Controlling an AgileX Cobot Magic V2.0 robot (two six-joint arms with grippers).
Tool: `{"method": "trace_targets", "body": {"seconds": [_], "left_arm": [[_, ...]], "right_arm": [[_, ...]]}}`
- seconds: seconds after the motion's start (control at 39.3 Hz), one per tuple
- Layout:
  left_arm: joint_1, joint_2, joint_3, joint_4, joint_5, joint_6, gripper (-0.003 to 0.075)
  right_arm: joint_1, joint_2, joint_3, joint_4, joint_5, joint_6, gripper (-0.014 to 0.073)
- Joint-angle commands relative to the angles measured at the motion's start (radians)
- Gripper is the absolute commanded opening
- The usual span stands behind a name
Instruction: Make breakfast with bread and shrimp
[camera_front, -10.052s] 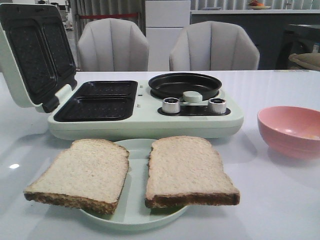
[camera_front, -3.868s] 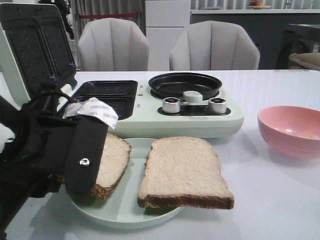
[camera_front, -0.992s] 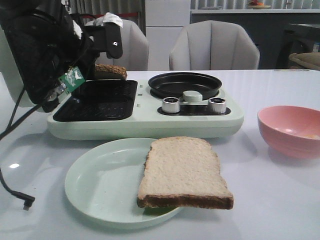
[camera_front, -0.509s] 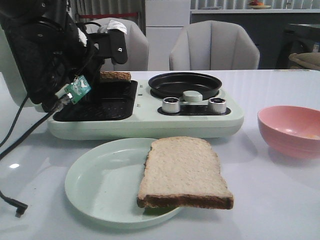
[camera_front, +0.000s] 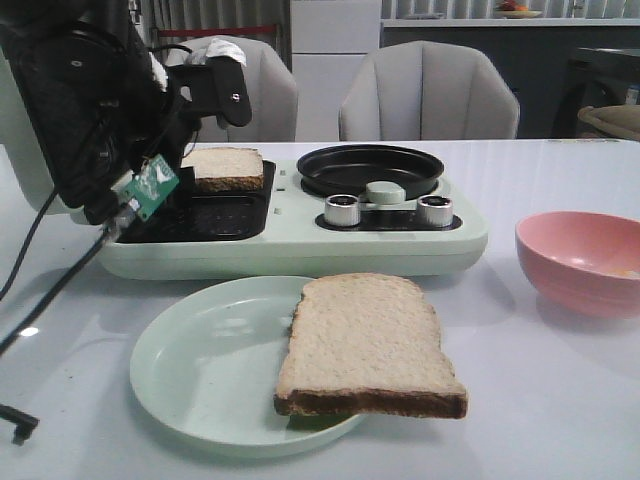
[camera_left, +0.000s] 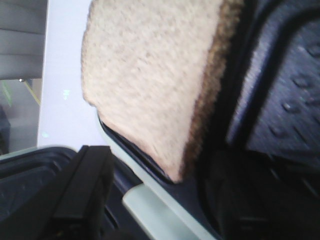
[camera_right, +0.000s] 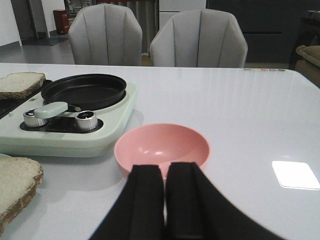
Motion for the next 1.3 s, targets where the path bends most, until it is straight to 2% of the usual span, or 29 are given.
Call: {"method": "trace_targets", "body": {"seconds": [0.0,0.36,0.53,0.74,0.99,1.27], "left_arm": [[-0.01,-0.103,0.014,-0.006,0.0,-0.013,0.047],[-0.033,-0.283,0.058,-0.159,0.035,-0.013,0.0463],[-0.049,-0.411,0.058,-0.352,0.029,-0.013,0.0457],[-0.051,-0.569,0.058,-0.507,0.051,-0.012,0.0457],[-0.051,-0.774,0.123,-0.774,0.125,0.251,0.0457],[0.022,-1.012,0.307,-1.003,0.091,0.312,0.0457]], "right_arm": [[-0.006,-0.022,-0.018,-0.016,-0.078,-0.002,0.0185],[-0.006,-0.022,-0.018,-0.016,-0.078,-0.002,0.0185],[-0.006,-0.022,-0.018,-0.016,-0.078,-0.002,0.0185],[-0.006,-0.022,-0.018,-0.016,-0.078,-0.002,0.0185],[-0.006,-0.022,-0.018,-0.016,-0.078,-0.002,0.0185],[-0.006,-0.022,-0.018,-0.016,-0.078,-0.002,0.0185]]}}
